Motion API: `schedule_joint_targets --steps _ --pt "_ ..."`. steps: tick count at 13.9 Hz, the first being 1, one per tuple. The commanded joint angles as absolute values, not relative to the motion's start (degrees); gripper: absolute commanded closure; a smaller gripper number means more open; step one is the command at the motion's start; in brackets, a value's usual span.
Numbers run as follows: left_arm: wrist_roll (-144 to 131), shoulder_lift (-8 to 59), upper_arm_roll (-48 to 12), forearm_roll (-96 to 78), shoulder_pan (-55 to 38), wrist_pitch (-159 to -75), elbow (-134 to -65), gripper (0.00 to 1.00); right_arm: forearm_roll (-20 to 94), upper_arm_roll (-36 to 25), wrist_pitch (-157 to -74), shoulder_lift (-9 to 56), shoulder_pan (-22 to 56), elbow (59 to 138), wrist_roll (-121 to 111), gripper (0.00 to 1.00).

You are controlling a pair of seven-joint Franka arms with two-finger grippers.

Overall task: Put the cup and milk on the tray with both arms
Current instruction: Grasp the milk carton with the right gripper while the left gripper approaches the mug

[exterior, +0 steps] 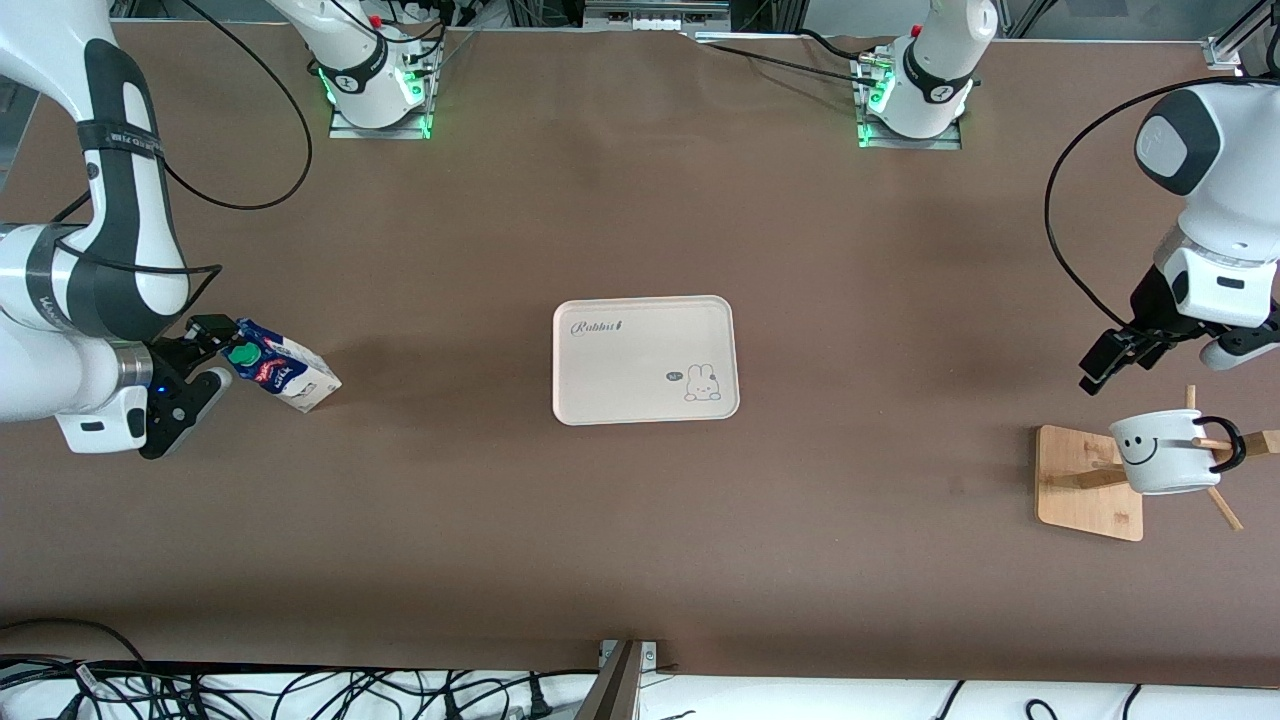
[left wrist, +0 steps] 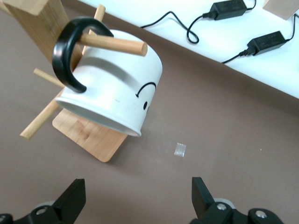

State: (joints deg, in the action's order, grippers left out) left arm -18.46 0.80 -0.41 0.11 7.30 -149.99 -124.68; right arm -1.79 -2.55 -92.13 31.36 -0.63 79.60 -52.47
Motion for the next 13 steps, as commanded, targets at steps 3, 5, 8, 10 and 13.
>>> schedule_joint_targets --steps 3,5,8,10,13 --pt "-6.9 4.3 -1.0 -12.7 9.3 -157.0 -124.6 0.0 0.8 -2.0 -92.5 33.5 -1.9 79.8 -53.5 0.0" --pt "1.4 8.9 -1.0 -22.3 9.7 -157.0 -119.8 0.0 1.9 -2.0 -92.0 33.7 -1.9 79.9 -53.4 0.0" --pt "8.4 11.1 -1.0 -30.9 9.7 -157.1 -117.3 0.0 2.0 -1.9 -91.8 33.7 -1.8 80.2 -52.9 0.0" --pt "8.5 11.1 -1.0 -30.5 9.5 -157.1 -117.2 0.0 3.5 -1.8 -90.1 33.7 -1.8 80.2 -52.6 0.0" --pt "8.5 11.1 -1.1 -30.1 9.5 -157.1 -117.2 0.21 4.9 -2.0 -88.7 33.6 -2.3 80.2 -52.8 0.0"
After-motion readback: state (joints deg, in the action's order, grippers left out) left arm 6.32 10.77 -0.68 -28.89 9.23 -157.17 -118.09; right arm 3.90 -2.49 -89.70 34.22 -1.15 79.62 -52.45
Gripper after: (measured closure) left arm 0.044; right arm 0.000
